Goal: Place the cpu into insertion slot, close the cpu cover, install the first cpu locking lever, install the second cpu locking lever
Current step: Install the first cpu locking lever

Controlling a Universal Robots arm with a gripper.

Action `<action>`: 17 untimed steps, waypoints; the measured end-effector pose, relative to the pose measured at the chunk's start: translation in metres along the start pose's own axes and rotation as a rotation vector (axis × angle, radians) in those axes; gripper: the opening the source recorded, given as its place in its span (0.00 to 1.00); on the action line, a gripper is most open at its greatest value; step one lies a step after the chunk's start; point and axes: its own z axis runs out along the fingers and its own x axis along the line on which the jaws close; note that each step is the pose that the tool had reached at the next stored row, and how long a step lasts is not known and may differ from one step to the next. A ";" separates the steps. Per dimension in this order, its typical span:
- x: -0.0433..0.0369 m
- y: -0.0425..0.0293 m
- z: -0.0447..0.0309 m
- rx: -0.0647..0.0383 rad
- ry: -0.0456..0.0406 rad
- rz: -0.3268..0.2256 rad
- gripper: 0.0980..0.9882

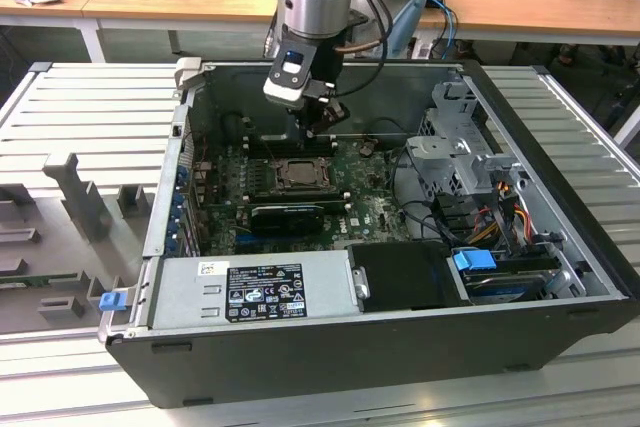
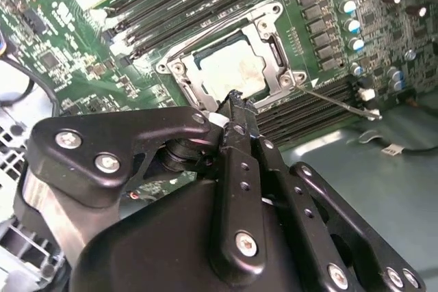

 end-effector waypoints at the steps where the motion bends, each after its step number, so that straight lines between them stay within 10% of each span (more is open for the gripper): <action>1: 0.0000 0.0000 0.0000 0.000 0.0001 -0.015 0.01; 17: 0.0000 0.0001 0.0003 0.001 0.0008 -0.194 0.01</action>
